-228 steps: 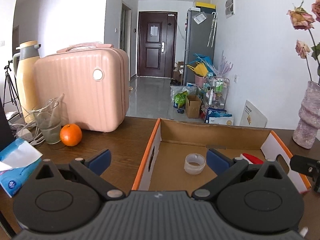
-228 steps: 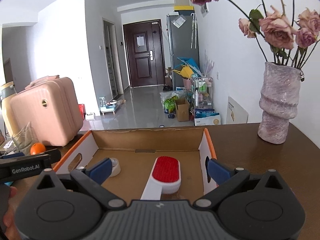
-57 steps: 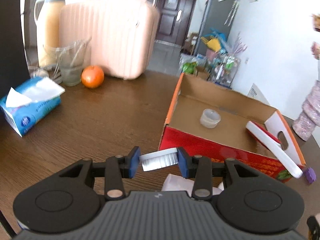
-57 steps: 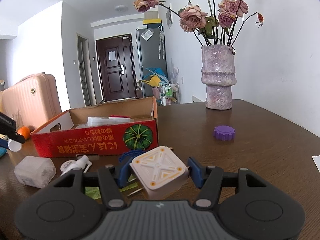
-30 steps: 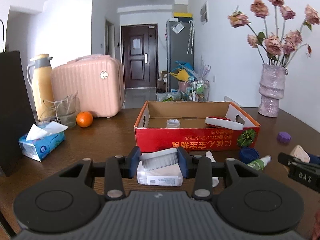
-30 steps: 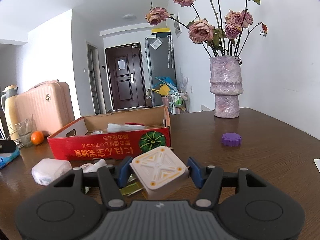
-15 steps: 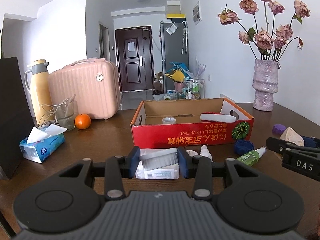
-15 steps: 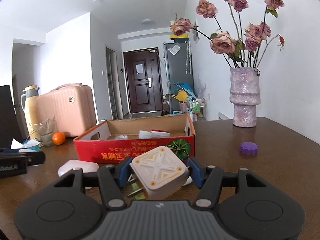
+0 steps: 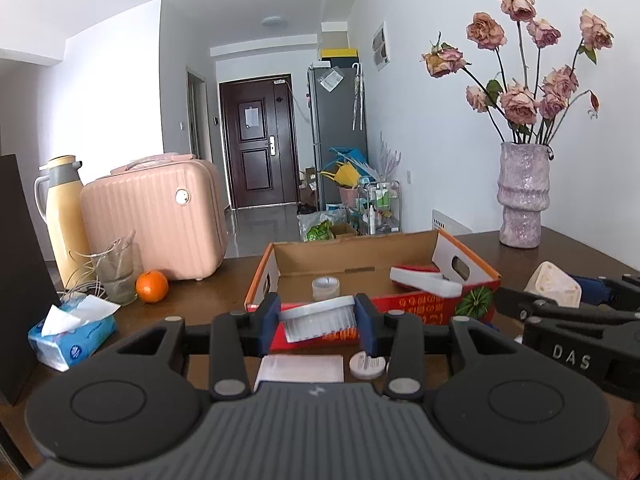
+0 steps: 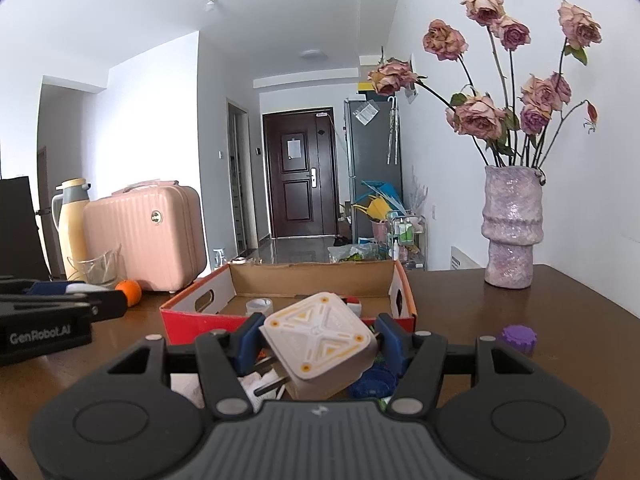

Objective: Organize rigid objects
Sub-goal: 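Carry the white cap and beige plug over the cardboard box with both tools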

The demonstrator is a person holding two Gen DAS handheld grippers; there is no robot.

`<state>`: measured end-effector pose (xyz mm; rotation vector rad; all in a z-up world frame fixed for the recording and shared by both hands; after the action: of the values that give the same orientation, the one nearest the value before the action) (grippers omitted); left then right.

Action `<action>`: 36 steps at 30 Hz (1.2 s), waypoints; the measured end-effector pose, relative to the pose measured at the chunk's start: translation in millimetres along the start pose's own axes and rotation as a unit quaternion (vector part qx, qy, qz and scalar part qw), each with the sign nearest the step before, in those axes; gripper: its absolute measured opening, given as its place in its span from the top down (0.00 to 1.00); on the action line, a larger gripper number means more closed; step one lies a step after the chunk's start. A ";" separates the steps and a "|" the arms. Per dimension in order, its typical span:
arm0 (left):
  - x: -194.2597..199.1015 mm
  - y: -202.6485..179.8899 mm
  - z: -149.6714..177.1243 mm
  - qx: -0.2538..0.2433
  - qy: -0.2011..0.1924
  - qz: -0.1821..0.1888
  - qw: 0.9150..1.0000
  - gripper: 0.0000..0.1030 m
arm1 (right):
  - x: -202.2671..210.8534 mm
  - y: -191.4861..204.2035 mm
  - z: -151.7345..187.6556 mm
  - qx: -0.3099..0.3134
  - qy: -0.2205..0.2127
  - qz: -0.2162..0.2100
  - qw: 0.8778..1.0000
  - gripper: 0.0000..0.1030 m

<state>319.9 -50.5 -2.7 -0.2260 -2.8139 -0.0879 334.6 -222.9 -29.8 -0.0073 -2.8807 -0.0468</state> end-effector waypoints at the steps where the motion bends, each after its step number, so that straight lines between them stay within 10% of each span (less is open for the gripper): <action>1: -3.0 0.8 -2.1 0.003 -0.001 0.001 1.000 0.60 | -2.8 1.1 -2.3 0.000 -0.001 -0.001 1.000 0.42; 36: -125.9 30.9 -30.7 0.048 0.024 -0.014 0.998 0.60 | -135.7 -7.1 -43.3 -0.037 0.025 0.004 0.999 0.42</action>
<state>452.5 -41.1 -12.2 -0.1608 -2.7653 0.0363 476.7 -231.5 -23.2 -0.0327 -2.8281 -0.1499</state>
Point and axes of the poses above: each gripper's, at about its wrist camera, not at the fingertips, and x roughly against the way its jaws point, y to its left, z to its underside, the point moved 5 cm from there along -x, roughly the way its jaws point, and after that the axes turned 9 degrees about z, right-handed, at the moved point
